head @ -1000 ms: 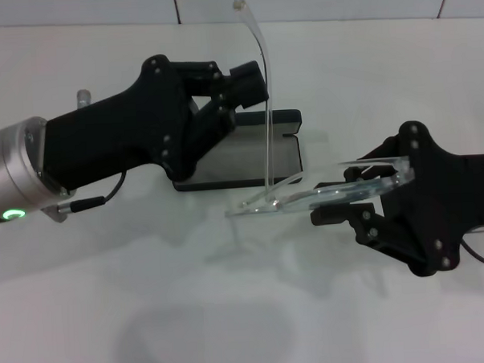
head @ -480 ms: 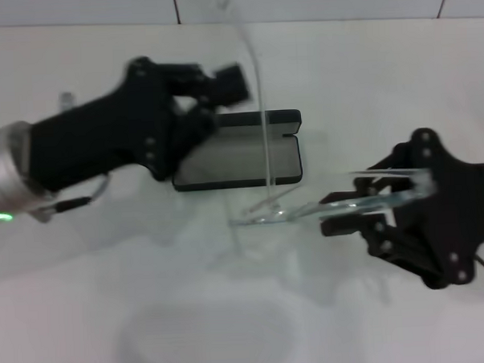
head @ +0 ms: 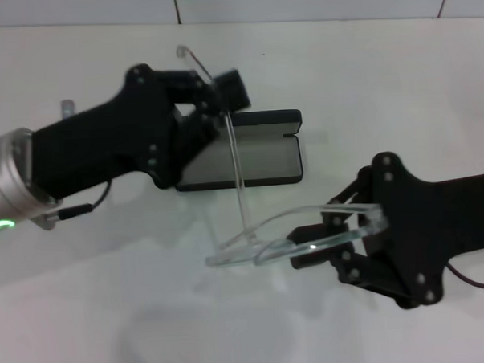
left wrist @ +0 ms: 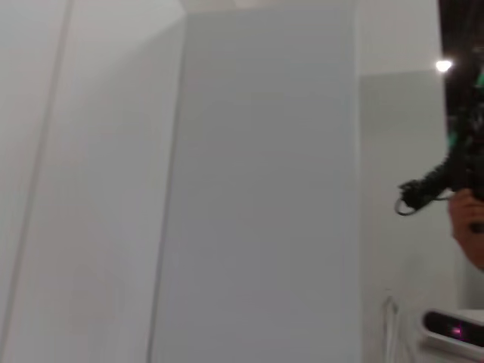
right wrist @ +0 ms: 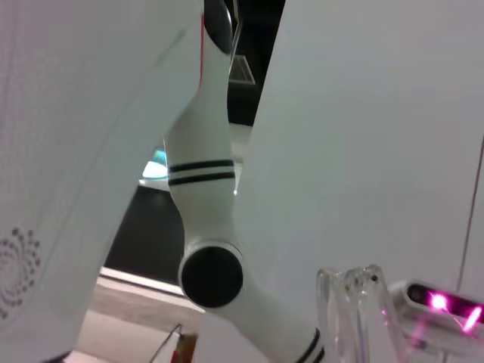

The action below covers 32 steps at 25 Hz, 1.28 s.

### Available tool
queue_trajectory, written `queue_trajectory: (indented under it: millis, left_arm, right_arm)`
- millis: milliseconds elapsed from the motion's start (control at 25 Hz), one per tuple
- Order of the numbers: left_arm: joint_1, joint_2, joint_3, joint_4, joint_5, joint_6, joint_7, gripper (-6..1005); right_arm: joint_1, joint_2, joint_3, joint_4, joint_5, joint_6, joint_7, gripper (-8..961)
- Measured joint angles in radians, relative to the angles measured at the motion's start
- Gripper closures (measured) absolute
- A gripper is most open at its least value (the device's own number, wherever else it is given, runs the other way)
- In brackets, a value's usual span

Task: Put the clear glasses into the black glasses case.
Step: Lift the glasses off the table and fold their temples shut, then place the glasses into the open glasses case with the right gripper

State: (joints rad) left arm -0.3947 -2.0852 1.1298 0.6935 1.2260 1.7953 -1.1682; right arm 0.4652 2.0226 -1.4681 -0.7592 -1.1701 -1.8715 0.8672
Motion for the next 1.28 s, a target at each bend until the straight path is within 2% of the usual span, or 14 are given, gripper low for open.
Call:
queue_trajectory:
  millis: [840,1280]
  left_arm:
    - [0.003,-0.002,0.157,0.065,0.001,0.025,0.001,940]
    - [0.017,0.002,0.149,0.066,-0.026,0.026,0.008,940]
  right_arm:
    - [-0.006,-0.001,-0.005,0.008,-0.003,0.081,0.004,899]
    - [-0.005,-0.001,-0.004,0.008,-0.003,0.091,0.011,900]
